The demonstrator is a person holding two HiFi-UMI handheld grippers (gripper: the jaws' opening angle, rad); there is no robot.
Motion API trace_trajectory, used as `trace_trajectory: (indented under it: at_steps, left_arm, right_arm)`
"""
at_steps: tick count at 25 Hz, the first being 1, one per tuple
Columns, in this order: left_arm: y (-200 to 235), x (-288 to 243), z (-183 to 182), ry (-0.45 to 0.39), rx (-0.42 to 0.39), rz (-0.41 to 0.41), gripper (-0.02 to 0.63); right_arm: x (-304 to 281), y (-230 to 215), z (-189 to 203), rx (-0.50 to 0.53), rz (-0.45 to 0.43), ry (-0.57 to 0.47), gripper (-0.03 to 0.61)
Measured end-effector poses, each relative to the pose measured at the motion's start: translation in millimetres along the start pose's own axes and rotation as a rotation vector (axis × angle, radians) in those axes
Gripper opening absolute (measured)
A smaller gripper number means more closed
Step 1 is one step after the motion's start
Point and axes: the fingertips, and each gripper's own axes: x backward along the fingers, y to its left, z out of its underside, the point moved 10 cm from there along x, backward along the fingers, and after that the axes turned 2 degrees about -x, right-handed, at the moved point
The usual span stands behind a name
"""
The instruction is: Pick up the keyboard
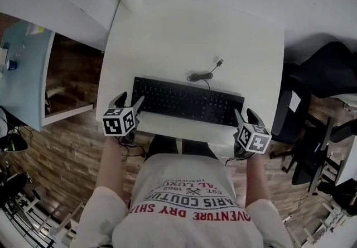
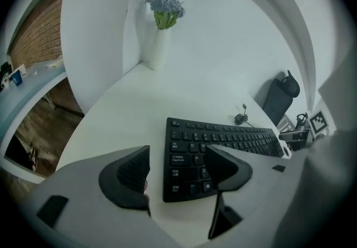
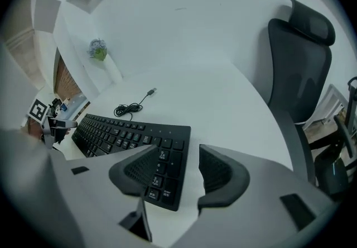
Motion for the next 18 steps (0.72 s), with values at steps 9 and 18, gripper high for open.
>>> trace_trajectory:
  at_steps: [9,18]
  left_arm:
    - [8.8,-25.0,-10.7,0.164,-0.013,0.105,0.307]
    - [8.9,-29.7,-15.9,0.232,-0.066,0.140,0.307]
  right_arm:
    - [-21.1,-1.6,6.4,-0.040,-0.155,0.120,0.238]
    - [-29.6,-9.7,5.5,-0.058,-0.217,0.170,0.238]
